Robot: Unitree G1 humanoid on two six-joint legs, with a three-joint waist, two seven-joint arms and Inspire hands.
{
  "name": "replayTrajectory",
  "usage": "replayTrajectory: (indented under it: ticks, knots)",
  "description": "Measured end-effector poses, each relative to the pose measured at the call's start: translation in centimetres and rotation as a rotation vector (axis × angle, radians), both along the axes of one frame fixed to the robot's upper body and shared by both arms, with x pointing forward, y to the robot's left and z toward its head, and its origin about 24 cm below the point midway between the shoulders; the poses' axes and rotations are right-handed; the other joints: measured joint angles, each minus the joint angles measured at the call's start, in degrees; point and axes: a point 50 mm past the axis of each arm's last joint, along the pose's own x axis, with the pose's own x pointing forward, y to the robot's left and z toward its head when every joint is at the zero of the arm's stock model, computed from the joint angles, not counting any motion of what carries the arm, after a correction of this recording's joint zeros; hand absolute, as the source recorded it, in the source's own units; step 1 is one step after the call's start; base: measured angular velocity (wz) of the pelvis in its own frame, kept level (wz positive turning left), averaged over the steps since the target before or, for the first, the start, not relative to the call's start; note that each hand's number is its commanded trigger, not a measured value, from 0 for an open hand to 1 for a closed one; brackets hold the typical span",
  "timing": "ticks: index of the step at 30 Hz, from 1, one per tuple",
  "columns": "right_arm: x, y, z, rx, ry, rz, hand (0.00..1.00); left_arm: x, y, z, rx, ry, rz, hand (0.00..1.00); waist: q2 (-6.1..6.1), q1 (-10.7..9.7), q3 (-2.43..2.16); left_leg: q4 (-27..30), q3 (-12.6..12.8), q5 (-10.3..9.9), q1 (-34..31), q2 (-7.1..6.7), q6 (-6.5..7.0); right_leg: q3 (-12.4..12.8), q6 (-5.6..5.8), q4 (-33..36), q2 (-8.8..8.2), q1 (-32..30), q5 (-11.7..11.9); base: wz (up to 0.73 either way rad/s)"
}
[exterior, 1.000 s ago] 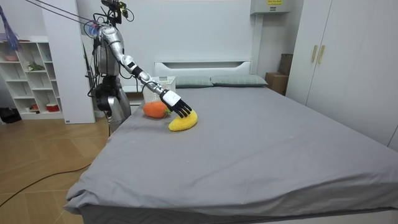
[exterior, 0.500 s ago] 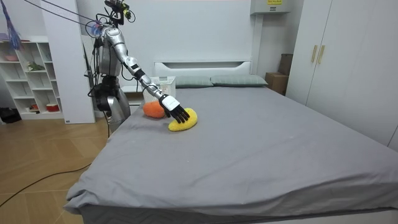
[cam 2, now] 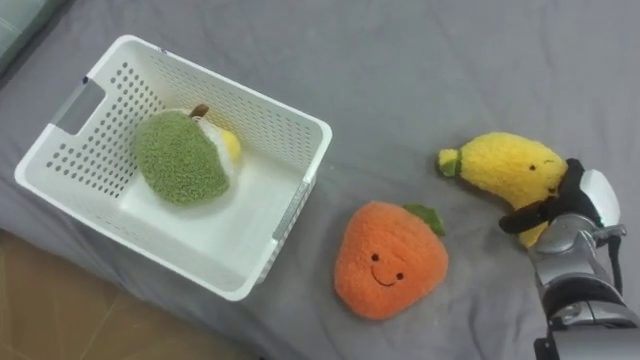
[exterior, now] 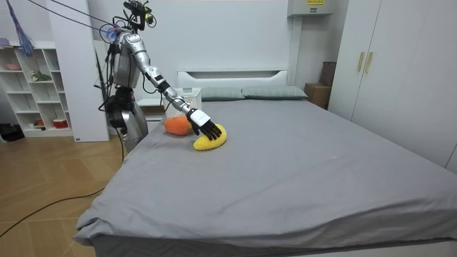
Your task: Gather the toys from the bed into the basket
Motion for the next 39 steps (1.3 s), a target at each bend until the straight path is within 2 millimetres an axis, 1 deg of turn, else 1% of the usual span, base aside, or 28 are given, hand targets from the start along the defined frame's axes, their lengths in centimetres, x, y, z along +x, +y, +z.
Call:
replayTrajectory:
  ticks: [3,4,7,9,12,13,18,20,22,24,27,30,33,36,37,38,39]
  knots:
    - [0.2,-0.1,0.3,-0.016,-0.016,-0.013,1.00,0.6,-0.3,0.1,-0.015,-0.015,-0.005,0.00,0.41,-0.02,0.22,0.09,0.00,0.16,-0.51,-0.04,0.05,-0.35,-0.16,0.00,-0.09,-0.30,0.10,0.04]
    - [0.3,-0.4,0.7,-0.032,-0.026,-0.030,1.00,0.9,-0.4,0.1,-0.024,-0.024,-0.007,0.00,0.62,-0.11,0.35,0.11,0.04,0.24,-0.79,-0.04,0.08,-0.52,-0.22,0.04,-0.15,-0.55,0.14,0.06]
    - [0.4,-1.3,1.7,-0.073,-0.051,-0.061,1.00,1.1,-0.2,0.2,-0.024,-0.027,-0.029,0.00,0.88,0.10,0.50,0.03,0.05,0.30,-1.09,0.04,0.06,-0.41,-0.34,0.20,-0.12,-1.09,0.22,-0.02]
    - [0.5,-1.5,2.0,-0.087,-0.054,-0.067,1.00,1.1,-0.1,0.2,-0.024,-0.027,-0.040,0.00,1.12,0.11,0.65,-0.07,0.11,0.34,-1.17,0.08,0.00,-0.44,-0.38,0.20,-0.06,-1.21,0.24,0.00]
    - [0.4,-1.6,2.0,-0.090,-0.056,-0.071,1.00,1.2,-0.2,0.3,-0.035,-0.034,-0.046,0.00,1.64,0.17,0.67,-0.10,0.17,0.39,-1.78,0.12,-0.06,-0.42,-0.40,0.20,-0.02,-1.80,0.25,0.00]
    - [0.4,-1.6,2.0,-0.094,-0.058,-0.073,1.00,1.3,-0.2,0.3,-0.036,-0.036,-0.046,0.00,1.77,0.23,0.59,-0.11,0.25,0.42,-2.03,0.13,-0.08,-0.30,-0.40,0.24,-0.02,-2.15,0.25,-0.05]
    - [0.4,-1.8,2.2,-0.098,-0.062,-0.073,1.00,1.3,-0.1,0.3,-0.044,-0.042,-0.043,0.00,1.92,0.41,0.50,-0.10,0.62,0.44,-2.18,0.15,-0.08,0.08,-0.40,0.26,-0.07,-2.44,0.25,-0.02]
    - [0.4,-2.2,2.5,-0.105,-0.070,-0.075,1.00,1.5,-0.1,0.4,-0.051,-0.050,-0.038,0.00,1.98,0.51,0.46,-0.10,0.53,0.45,-2.14,0.12,-0.07,0.08,-0.39,0.26,-0.11,-2.44,0.25,0.00]
    - [0.3,-2.5,2.7,-0.113,-0.078,-0.075,1.00,1.6,-0.1,0.4,-0.051,-0.055,-0.039,0.00,2.16,1.04,0.36,-0.10,0.46,0.46,-2.03,0.13,-0.07,0.09,-0.39,0.28,-0.11,-2.35,0.25,0.00]
    - [0.1,-2.7,2.7,-0.116,-0.076,-0.077,1.00,1.7,-0.1,0.4,-0.053,-0.057,-0.040,0.00,2.32,1.22,0.25,-0.10,0.40,0.49,-1.94,0.14,-0.07,0.06,-0.39,0.32,-0.10,-2.26,0.25,0.00]
    - [-0.1,-2.9,2.6,-0.116,-0.066,-0.087,1.00,1.7,-0.1,0.4,-0.057,-0.059,-0.042,0.00,2.38,1.37,0.23,-0.10,0.36,0.71,-1.92,0.12,-0.06,0.05,-0.40,0.48,-0.16,-2.26,0.25,0.00]
    - [-0.3,-3.3,2.7,-0.124,-0.062,-0.096,1.00,1.7,-0.1,0.4,-0.065,-0.063,-0.047,0.00,2.37,1.00,0.24,-0.10,0.24,0.95,-1.77,0.05,-0.04,-0.03,-0.40,0.87,-0.28,-2.15,0.25,0.04]
    - [-0.5,-3.6,2.9,-0.130,-0.067,-0.103,1.00,1.8,0.1,0.5,-0.060,-0.066,-0.047,0.00,2.30,0.09,0.26,-0.11,0.52,1.15,-1.40,-0.04,0.04,0.00,-0.41,1.28,-0.48,-1.95,0.25,-0.01]
    - [-0.5,-3.7,3.0,-0.129,-0.075,-0.106,1.00,1.5,0.5,0.6,-0.053,-0.074,-0.019,0.00,2.19,-0.55,0.28,-0.28,1.56,1.23,-0.29,-0.02,0.15,0.52,-0.39,1.38,-0.65,-1.23,0.23,-0.11]
    - [-0.3,-3.6,3.2,-0.135,-0.084,-0.096,1.00,1.3,0.8,0.7,-0.047,-0.083,-0.009,0.00,2.07,-0.76,0.28,-0.40,2.13,1.26,0.18,0.02,0.20,0.72,-0.37,1.55,-0.75,-0.95,0.08,-0.14]
    - [0.1,-3.4,3.6,-0.149,-0.097,-0.076,1.00,1.1,1.0,0.7,-0.044,-0.084,-0.005,0.00,1.83,-0.89,0.25,-0.77,3.40,1.36,0.81,0.14,0.36,1.31,-0.36,1.92,-0.86,-0.92,-0.10,-0.18]
    - [0.3,-3.3,3.8,-0.159,-0.104,-0.064,1.00,1.0,1.0,0.7,-0.043,-0.083,-0.002,0.00,1.72,-1.10,0.27,-0.97,3.64,1.39,1.22,0.15,0.41,1.63,-0.34,2.11,-0.90,-0.78,-0.17,-0.16]
